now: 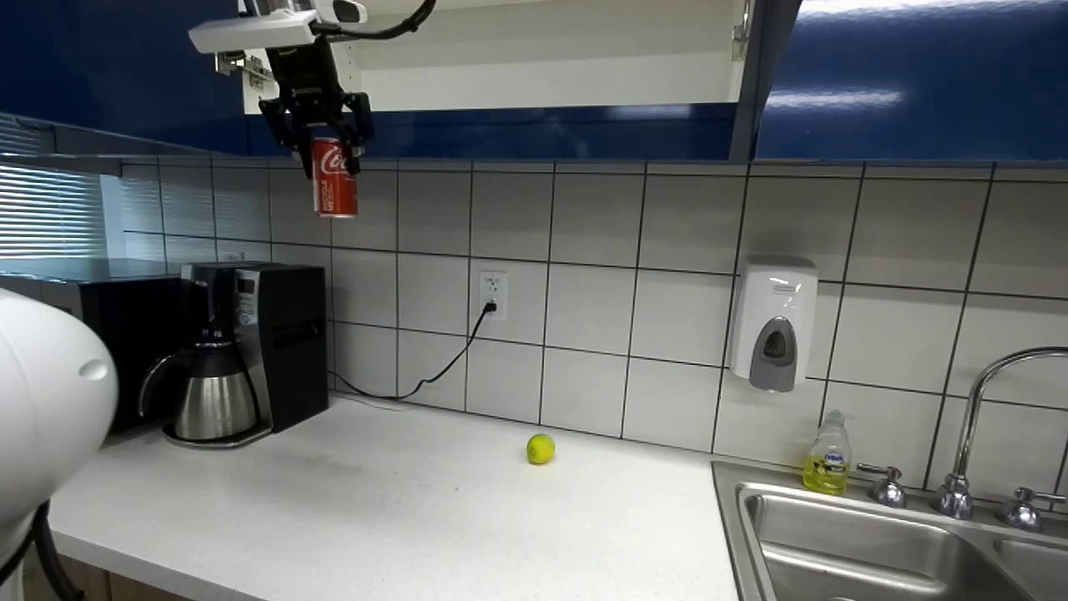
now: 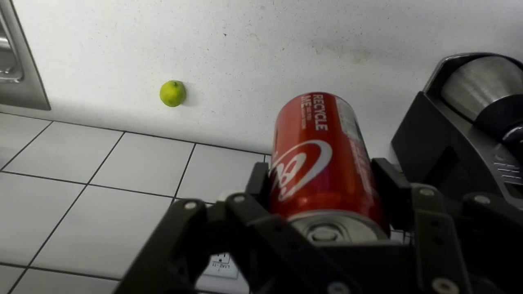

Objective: Put the red can in the open upper cabinet.

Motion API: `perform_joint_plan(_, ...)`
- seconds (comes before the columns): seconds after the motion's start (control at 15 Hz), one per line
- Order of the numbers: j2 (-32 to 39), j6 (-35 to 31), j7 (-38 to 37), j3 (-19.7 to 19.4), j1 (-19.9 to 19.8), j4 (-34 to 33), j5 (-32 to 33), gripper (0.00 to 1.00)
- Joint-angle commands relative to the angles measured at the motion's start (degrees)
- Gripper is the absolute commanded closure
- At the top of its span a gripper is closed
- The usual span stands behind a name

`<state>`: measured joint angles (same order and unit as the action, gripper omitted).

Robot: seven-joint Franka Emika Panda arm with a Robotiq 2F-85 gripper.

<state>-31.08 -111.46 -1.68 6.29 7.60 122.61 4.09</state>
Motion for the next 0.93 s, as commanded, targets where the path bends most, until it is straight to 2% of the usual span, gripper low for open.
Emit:
perform_joint_plan(0.0,-0.67,3.51,-0.82,1.07,-0.54,-4.03,-0.4,0.6)
perform_joint_plan(0.87,2.52,7.01,-1.67,1.45,-1.06,-16.48,-0.47,0.6)
